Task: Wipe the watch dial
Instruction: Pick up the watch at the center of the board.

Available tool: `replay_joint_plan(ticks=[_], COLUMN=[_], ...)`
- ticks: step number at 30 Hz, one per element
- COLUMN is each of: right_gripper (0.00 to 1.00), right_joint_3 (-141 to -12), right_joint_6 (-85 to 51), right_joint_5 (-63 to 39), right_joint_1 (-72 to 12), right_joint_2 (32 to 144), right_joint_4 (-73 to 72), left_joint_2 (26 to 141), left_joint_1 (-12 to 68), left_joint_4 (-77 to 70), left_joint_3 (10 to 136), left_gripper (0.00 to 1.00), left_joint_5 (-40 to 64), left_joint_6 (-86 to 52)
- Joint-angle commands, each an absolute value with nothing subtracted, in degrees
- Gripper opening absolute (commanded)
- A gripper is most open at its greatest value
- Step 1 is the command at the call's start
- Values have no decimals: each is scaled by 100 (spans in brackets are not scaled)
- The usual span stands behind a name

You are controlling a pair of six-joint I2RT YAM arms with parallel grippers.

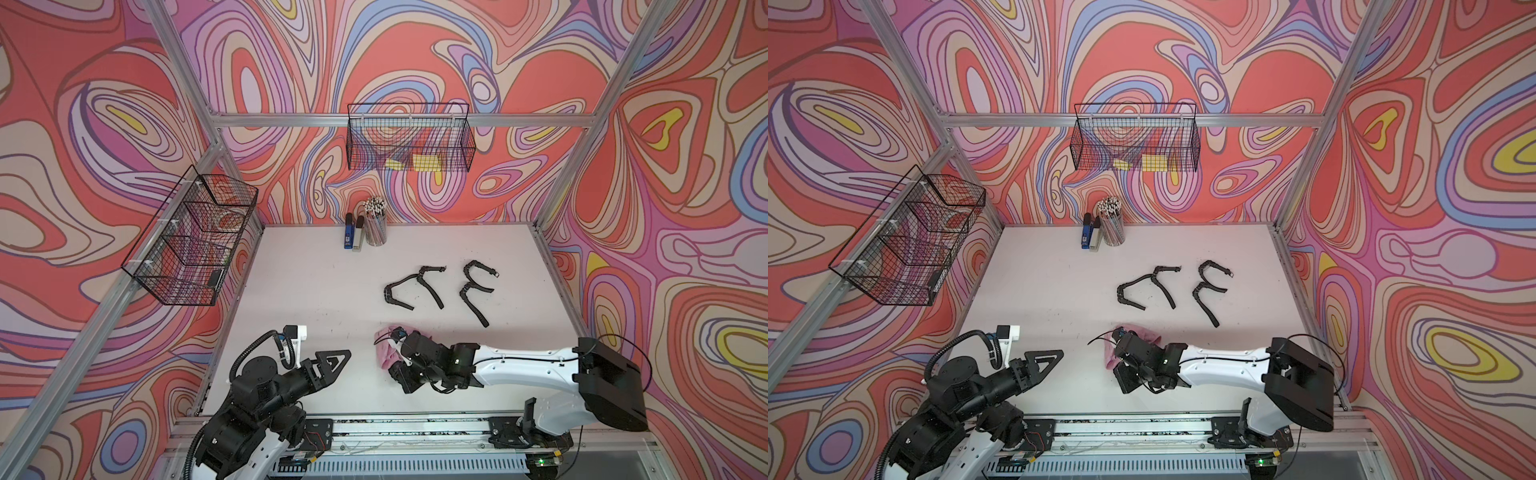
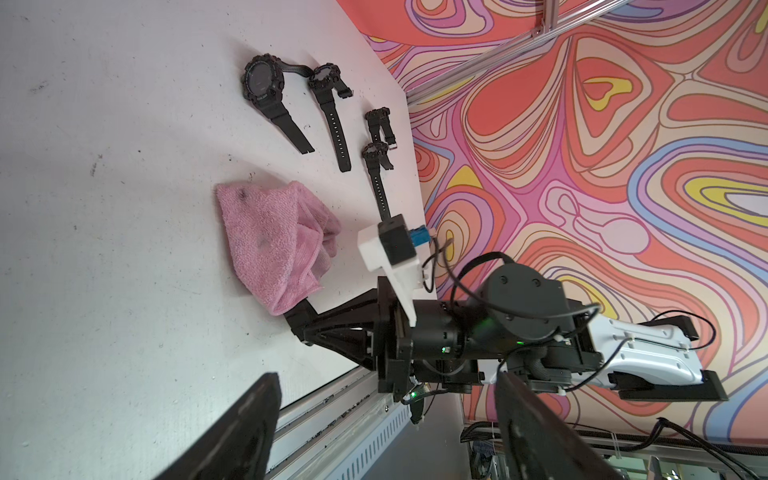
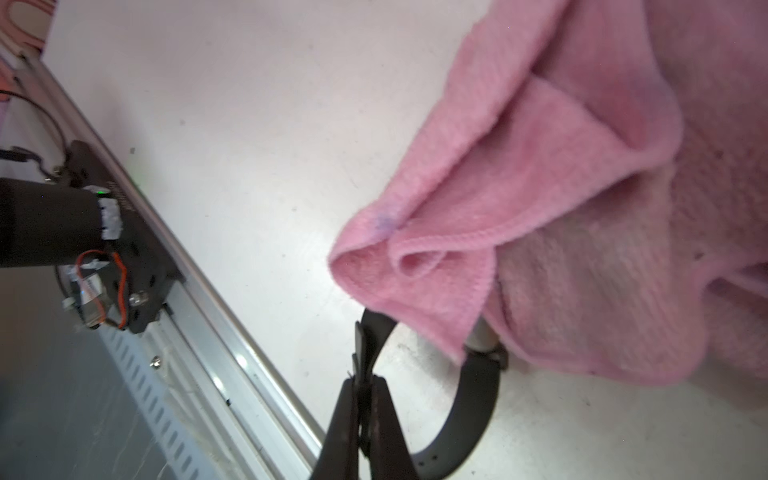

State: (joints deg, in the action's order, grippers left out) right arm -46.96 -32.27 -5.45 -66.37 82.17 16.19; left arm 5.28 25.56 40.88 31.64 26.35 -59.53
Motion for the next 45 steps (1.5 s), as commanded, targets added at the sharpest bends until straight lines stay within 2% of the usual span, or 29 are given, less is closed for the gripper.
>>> replay_joint_plan(ticks=[1, 8, 14, 20, 26, 32, 45], right_gripper=[0, 0, 0, 0, 0, 0, 0], right_joint_3=[-5102, -5417, -5658, -5618, -5507, -5554, -5330], right_joint_6=[-2538, -2143, -1651, -1095, -880, -728, -563], right_joint_5=[-661, -111, -38, -245, -450, -746, -935], right_joint_1=[-6662, -6656, -6653, -6657, -6654, -6654, -6654], right_joint_2=[7687, 6860, 6739, 6776, 6715, 6877, 6797], right_joint_4=[2036, 2369, 2187, 1829, 1440, 1318, 866], left_joint_2=[560, 787, 1289, 1773, 1978, 2311, 2851], left_joint_1=[2566, 2566, 2566, 2571, 2587, 2610, 3062], left_joint_4=[3909, 3158, 2030, -78, -573, -1731, -2552], left_joint_3=[3052, 2725, 2344, 1776, 1703, 1410, 1353], left_gripper=[84, 84, 83, 82, 80, 75, 72], left_joint_5=[2785, 3160, 3651, 3848, 3795, 3758, 3498], left_joint_6=[-6075, -6426, -6902, -8028, -8331, -8970, -9272])
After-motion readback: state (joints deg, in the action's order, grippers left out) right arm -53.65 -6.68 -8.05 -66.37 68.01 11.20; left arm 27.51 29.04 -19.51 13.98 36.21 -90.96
